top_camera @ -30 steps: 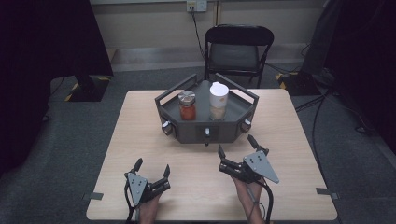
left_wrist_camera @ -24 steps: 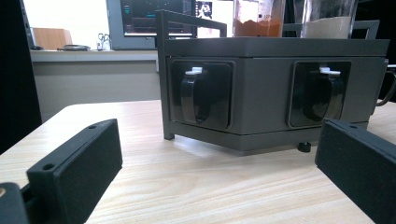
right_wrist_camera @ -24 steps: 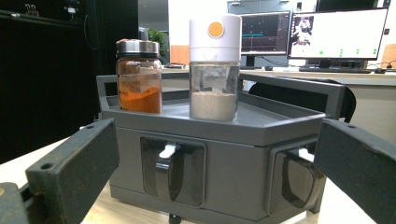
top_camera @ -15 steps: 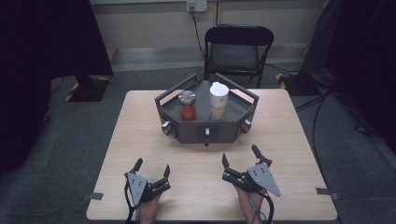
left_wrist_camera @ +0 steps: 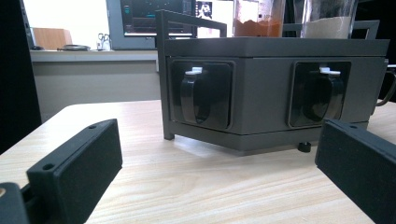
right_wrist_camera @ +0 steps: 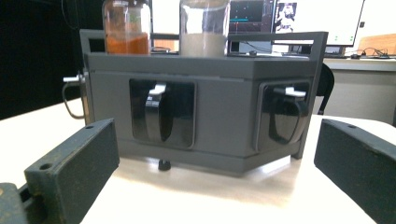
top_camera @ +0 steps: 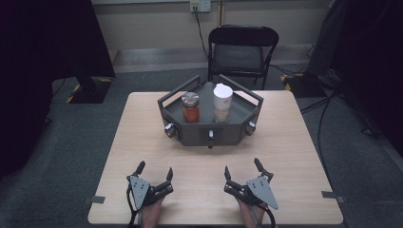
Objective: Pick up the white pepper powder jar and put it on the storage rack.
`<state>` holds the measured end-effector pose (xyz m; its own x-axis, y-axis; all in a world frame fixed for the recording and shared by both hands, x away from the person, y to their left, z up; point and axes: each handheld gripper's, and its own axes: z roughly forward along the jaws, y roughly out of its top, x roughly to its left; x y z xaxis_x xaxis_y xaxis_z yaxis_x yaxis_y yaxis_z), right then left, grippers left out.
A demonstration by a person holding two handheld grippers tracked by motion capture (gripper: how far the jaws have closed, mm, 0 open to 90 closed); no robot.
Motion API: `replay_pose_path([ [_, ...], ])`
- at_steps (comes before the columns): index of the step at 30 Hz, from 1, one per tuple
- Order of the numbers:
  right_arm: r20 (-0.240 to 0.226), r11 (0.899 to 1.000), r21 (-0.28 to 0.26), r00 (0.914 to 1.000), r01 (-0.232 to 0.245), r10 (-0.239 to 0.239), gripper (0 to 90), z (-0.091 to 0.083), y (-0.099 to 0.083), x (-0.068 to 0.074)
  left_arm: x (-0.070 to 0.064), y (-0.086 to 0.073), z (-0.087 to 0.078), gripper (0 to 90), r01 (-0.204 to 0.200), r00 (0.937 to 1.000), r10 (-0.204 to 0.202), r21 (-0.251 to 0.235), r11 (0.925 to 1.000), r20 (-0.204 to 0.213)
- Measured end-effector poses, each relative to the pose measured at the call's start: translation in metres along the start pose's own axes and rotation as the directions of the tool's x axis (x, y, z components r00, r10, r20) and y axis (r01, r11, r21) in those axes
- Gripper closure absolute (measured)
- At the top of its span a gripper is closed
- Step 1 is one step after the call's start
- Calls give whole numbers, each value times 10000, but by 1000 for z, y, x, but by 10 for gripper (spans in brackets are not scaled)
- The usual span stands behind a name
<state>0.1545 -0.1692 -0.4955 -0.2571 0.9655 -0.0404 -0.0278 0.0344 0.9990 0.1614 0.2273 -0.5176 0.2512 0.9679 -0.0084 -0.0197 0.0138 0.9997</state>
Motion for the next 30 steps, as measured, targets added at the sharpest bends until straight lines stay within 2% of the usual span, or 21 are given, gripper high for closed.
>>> replay_pose_path([
  [15, 336, 9998, 217, 9994, -32, 24, 0, -2, -14, 5, 0, 0, 0, 0, 0, 10000, 0, 0, 10000, 0],
  [20, 417, 9999, -52, 9990, -139, 141, 0, -5, -18, 6, 0, 0, 0, 0, 0, 10000, 0, 2, 10000, 0],
  [30, 357, 9997, -55, 9991, -240, 242, 0, -5, -19, 4, 0, 0, 0, 0, 0, 10000, 0, -1, 10000, 0],
])
